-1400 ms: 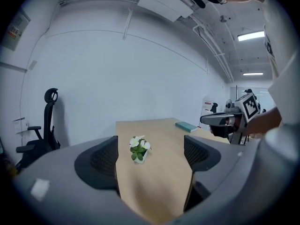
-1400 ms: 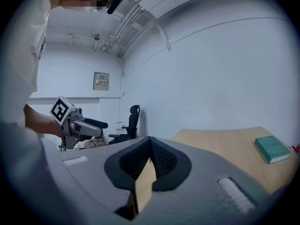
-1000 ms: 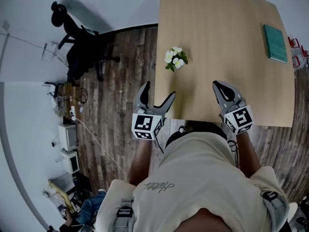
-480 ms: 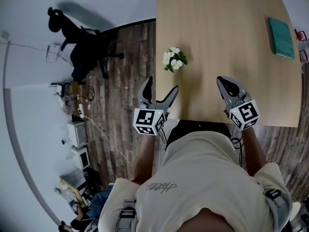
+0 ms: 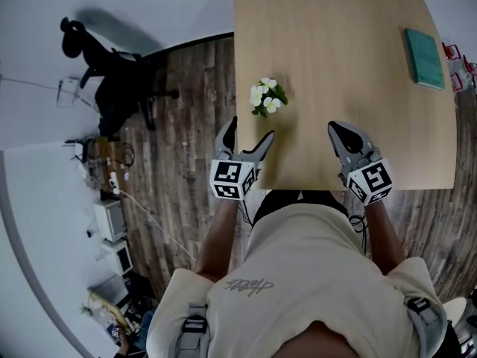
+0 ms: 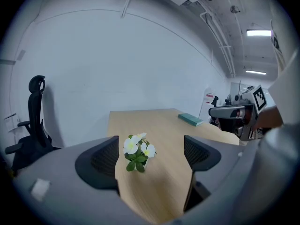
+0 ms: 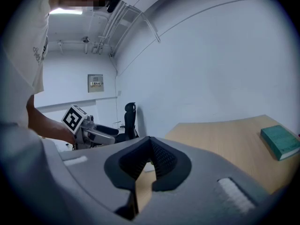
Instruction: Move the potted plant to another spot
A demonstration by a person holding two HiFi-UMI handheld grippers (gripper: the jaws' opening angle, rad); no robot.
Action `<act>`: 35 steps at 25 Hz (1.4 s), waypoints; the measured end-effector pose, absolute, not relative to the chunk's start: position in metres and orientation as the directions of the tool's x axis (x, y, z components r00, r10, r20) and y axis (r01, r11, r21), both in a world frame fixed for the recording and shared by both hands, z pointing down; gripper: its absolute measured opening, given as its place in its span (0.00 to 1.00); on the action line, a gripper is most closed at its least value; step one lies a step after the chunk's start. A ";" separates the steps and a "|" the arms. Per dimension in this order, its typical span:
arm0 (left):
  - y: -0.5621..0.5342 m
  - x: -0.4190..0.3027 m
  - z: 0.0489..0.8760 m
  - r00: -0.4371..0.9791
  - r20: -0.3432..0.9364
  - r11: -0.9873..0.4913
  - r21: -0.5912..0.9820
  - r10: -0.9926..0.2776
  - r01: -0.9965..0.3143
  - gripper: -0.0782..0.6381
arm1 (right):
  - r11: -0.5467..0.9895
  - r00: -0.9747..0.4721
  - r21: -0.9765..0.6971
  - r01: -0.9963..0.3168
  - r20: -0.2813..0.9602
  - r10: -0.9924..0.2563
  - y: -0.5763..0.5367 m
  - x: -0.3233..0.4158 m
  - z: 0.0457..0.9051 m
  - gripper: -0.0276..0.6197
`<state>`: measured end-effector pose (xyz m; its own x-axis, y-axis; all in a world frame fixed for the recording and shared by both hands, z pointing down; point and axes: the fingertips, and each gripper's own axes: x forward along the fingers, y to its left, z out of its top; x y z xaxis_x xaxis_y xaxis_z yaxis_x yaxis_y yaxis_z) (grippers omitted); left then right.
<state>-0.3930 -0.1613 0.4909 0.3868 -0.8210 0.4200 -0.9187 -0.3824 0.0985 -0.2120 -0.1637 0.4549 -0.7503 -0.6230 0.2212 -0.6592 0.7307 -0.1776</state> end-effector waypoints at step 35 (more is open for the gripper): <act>-0.251 -0.380 0.668 0.367 0.612 -0.487 -0.033 -0.700 -0.873 0.75 | 0.631 -0.631 -0.146 -0.762 0.388 -0.672 -0.190 -0.193 0.494 0.05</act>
